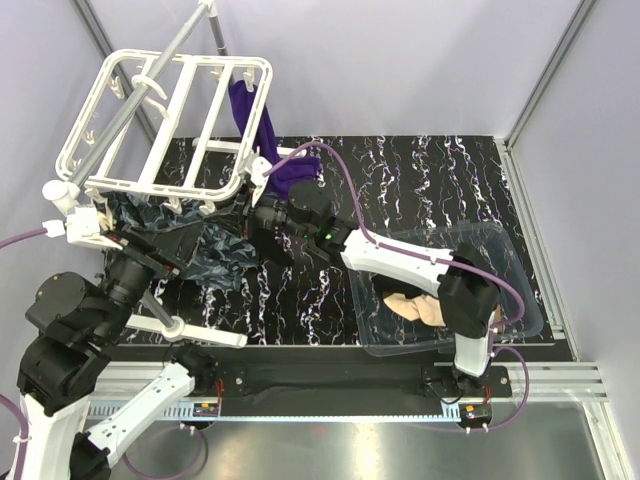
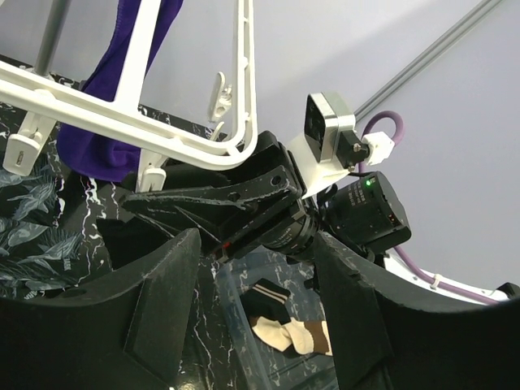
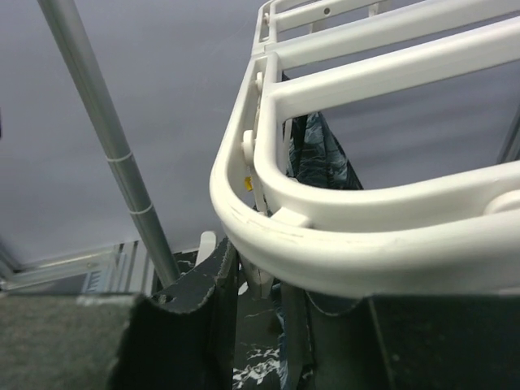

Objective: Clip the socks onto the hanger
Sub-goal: Open the clamp at the hanger.

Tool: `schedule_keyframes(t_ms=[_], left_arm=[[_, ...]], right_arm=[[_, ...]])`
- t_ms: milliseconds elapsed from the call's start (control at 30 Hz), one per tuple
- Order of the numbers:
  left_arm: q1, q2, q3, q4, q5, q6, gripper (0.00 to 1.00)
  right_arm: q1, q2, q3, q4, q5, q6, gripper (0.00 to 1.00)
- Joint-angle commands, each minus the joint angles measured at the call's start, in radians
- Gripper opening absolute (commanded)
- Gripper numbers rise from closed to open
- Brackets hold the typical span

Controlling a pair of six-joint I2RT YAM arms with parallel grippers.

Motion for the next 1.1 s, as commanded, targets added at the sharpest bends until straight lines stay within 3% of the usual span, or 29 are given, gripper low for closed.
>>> schedule_keyframes(t_ms=[0,67,233,367,533,733,833,1067], left_arm=[[-0.003,0.016,0.002,0.051,0.034,0.004,0.62],[-0.003,0.022,-0.012,0.072,0.049,-0.004,0.62],[-0.003,0.063,-0.041,0.132,0.103,-0.041,0.62],[-0.004,0.086,-0.076,0.213,0.147,-0.056,0.63],[-0.003,0.096,-0.161,0.396,0.233,-0.05,0.65],[-0.004,0.113,-0.237,0.467,0.215,-0.053,0.6],[-0.003,0.102,-0.292,0.608,0.235,-0.082,0.56],[-0.003,0.137,-0.288,0.61,0.164,-0.127,0.5]], right_arm=[[-0.014,-0.102,0.013,-0.094,-0.051,0.067,0.08],[-0.023,-0.14,0.021,-0.184,-0.064,0.104,0.0],[-0.051,-0.229,0.033,-0.342,-0.087,0.195,0.0],[-0.112,-0.232,0.088,-0.494,-0.208,0.302,0.0],[-0.189,-0.2,0.129,-0.525,-0.428,0.411,0.0],[-0.221,-0.189,0.153,-0.556,-0.538,0.489,0.0],[-0.224,-0.189,0.145,-0.521,-0.6,0.532,0.0],[-0.232,-0.168,0.151,-0.467,-0.658,0.603,0.0]])
